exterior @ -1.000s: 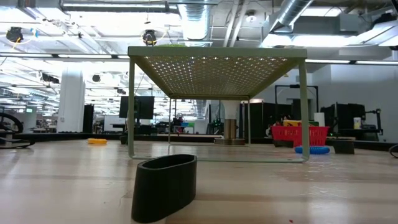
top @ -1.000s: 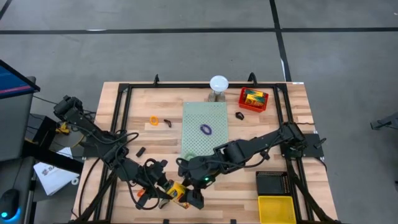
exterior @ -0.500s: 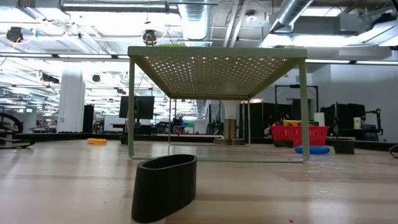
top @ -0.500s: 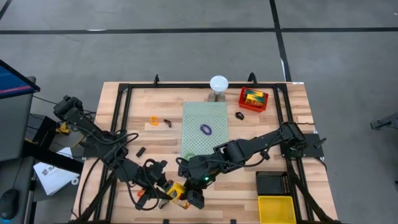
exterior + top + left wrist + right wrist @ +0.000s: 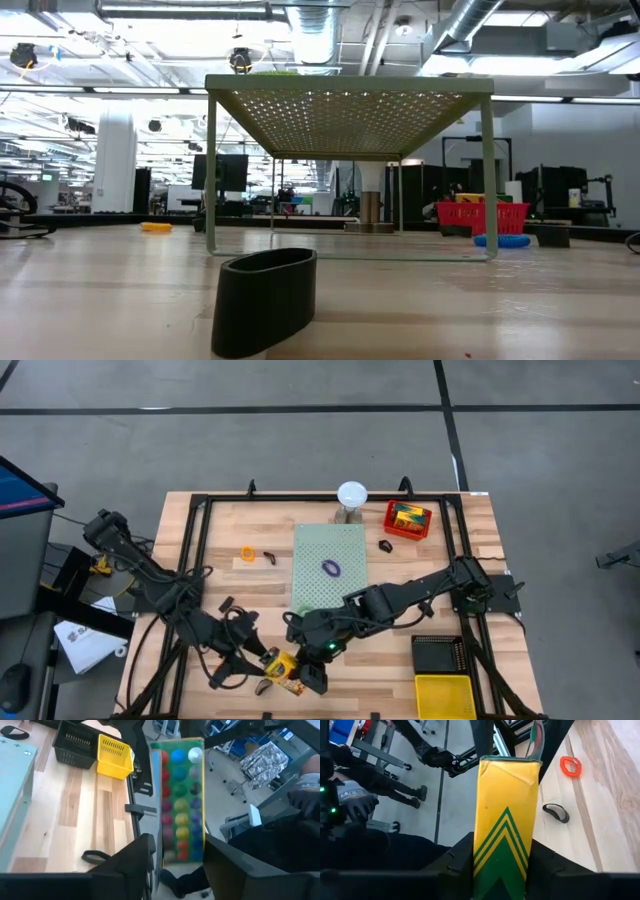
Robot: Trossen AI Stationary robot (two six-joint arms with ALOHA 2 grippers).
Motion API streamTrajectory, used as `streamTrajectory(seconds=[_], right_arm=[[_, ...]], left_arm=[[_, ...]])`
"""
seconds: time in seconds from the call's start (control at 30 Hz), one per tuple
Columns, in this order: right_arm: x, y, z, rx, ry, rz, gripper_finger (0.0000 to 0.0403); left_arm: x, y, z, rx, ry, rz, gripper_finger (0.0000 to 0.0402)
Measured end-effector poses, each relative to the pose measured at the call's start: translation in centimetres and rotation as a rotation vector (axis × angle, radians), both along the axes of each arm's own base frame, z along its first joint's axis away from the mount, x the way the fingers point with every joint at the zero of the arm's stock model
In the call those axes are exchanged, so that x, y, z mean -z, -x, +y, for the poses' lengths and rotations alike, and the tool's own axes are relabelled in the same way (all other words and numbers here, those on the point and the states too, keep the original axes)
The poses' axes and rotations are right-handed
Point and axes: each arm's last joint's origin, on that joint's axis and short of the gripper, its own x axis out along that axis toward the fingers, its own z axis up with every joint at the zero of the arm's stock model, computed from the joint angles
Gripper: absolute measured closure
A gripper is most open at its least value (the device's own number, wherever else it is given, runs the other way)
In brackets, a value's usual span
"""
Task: Pick & Place Office Desk Supplies
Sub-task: Put the yellow crayon box into the red bin
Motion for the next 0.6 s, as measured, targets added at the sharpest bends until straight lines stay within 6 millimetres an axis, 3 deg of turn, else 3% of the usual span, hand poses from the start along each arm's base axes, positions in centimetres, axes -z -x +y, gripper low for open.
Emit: streamTrajectory(seconds=[0.37,0.6], right_arm=[[0.1,1.7,0.2,-0.066,0.049,0.114,0.0291],[-1.5,5.9,-2.4,-0.016,0.243,0.290,0.0296]], left_arm=[[-0.9,3.8,2.7,-0.012,-0.037,0.129,0.0195],[-0.6,4.6,2.7,-0.026,-0.070,0.165,0.0192]])
